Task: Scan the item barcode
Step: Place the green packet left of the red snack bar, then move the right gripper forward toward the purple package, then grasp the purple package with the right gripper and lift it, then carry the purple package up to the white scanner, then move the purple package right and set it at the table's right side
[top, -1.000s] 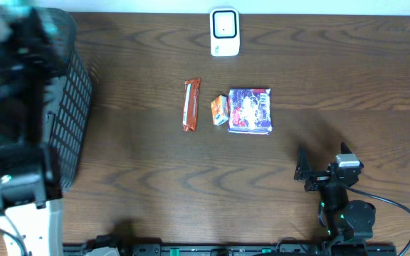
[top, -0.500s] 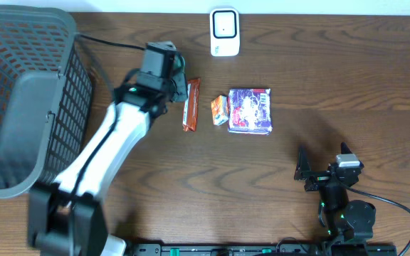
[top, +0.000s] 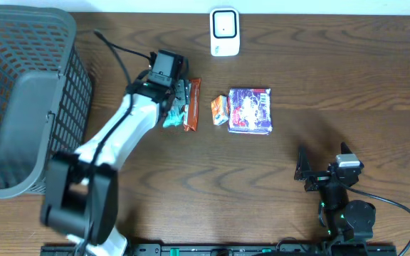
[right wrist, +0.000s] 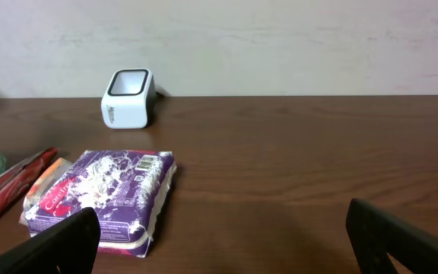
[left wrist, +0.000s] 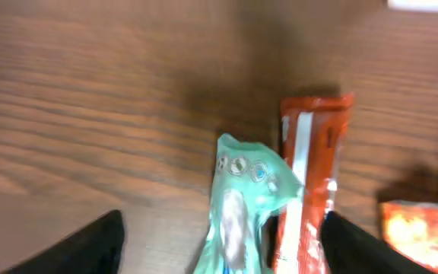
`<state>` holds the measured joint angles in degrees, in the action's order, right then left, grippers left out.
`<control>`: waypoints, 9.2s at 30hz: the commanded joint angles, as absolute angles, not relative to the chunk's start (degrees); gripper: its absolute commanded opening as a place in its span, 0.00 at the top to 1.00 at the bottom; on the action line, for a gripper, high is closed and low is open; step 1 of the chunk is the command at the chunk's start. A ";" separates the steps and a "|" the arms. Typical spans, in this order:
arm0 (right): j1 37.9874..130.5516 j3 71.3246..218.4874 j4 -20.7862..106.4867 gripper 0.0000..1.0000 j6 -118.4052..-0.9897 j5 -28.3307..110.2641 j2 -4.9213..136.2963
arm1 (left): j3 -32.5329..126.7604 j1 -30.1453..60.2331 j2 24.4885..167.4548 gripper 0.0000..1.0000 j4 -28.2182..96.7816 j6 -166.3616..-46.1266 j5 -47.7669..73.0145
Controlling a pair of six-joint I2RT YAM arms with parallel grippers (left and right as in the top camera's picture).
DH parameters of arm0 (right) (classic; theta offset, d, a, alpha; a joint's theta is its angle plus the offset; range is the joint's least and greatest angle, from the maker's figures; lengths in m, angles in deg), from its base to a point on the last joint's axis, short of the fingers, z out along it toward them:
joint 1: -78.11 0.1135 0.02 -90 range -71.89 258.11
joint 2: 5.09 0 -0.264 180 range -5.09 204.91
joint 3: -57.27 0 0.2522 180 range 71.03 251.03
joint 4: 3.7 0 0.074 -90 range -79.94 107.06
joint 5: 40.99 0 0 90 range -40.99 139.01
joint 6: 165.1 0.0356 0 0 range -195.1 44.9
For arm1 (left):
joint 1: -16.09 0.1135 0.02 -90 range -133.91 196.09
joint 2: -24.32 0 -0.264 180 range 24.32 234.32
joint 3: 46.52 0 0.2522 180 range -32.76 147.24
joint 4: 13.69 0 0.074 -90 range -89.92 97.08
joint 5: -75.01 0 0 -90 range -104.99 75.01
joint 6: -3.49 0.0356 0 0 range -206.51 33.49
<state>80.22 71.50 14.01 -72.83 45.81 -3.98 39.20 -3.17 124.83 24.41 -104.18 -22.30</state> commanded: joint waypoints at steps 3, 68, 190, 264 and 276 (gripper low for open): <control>79.60 71.35 14.14 0.01 -73.66 45.68 -4.18 | 40.38 -2.45 110.76 0.03 39.01 -107.65 -24.01; 78.49 156.61 69.31 0.21 -79.19 13.24 106.81 | 40.32 -2.63 105.56 0.02 54.69 -111.48 -24.05; 82.14 192.06 91.51 0.01 -85.88 32.98 117.63 | 40.32 -2.63 105.56 0.02 54.69 -111.48 -24.05; 57.90 178.05 41.72 0.35 -38.47 27.01 119.34 | 40.32 -2.63 105.56 0.02 54.69 -111.48 -24.05; 62.23 177.86 38.01 0.15 -44.73 2.77 115.42 | 40.32 -2.63 105.56 0.02 54.71 -111.48 -24.05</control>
